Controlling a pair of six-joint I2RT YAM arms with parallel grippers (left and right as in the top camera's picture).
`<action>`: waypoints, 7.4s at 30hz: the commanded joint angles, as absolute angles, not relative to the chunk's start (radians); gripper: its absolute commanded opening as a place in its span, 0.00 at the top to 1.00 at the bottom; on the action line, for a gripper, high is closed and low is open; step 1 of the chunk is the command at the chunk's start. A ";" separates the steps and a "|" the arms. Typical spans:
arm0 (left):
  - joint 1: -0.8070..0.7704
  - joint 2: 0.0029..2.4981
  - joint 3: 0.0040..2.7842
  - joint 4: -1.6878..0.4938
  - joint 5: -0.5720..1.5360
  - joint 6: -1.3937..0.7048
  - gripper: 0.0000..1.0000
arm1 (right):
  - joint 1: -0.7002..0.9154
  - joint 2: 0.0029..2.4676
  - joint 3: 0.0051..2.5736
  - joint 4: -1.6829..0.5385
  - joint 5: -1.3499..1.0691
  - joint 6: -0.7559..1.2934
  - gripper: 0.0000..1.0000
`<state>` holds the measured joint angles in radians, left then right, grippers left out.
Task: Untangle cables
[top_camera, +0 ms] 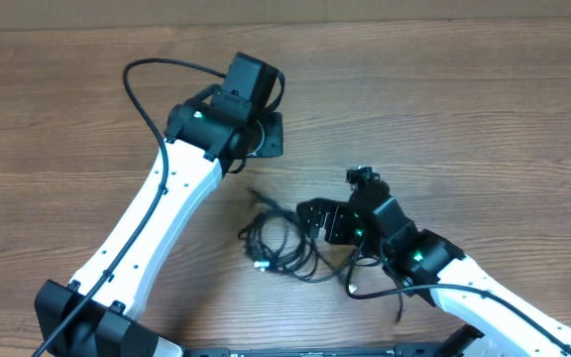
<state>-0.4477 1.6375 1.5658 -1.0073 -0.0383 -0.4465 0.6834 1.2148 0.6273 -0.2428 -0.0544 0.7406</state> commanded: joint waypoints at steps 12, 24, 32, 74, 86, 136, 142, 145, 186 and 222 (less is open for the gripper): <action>-0.445 1.648 1.543 -1.196 0.132 -0.538 0.13 | 0.677 0.818 0.960 -0.857 0.262 0.737 0.00; -0.532 1.648 1.132 -0.870 0.177 -0.934 0.26 | 0.678 0.699 0.960 -1.032 0.258 0.737 0.00; -0.539 1.648 1.000 -0.716 0.175 -1.011 0.37 | 0.678 0.699 0.960 -1.036 0.257 0.737 0.00; -0.777 1.597 1.211 -0.788 0.003 -1.134 0.18 | 0.678 0.719 0.957 -1.058 0.142 1.047 0.00; -0.807 1.677 1.211 -0.808 -0.036 -1.208 0.31 | 0.678 0.719 0.957 -1.058 0.109 1.047 0.00; -0.707 1.827 1.188 -0.978 -0.041 -1.347 0.53 | 0.678 0.723 0.956 -1.195 0.163 1.044 0.00; -0.707 1.827 1.121 -0.905 -0.089 -1.370 0.57 | 0.678 0.723 0.956 -1.217 0.163 1.044 0.00; -0.707 1.827 1.092 -0.871 -0.125 -1.369 0.72 | 0.678 0.723 0.956 -1.229 0.163 1.044 0.00; -0.460 1.797 1.817 -1.208 0.215 -0.521 0.96 | 0.679 1.171 0.955 -0.833 -0.065 0.938 0.00; -0.223 1.653 2.036 -1.398 0.054 -0.388 0.96 | 0.677 1.486 0.957 -0.562 0.022 0.693 0.96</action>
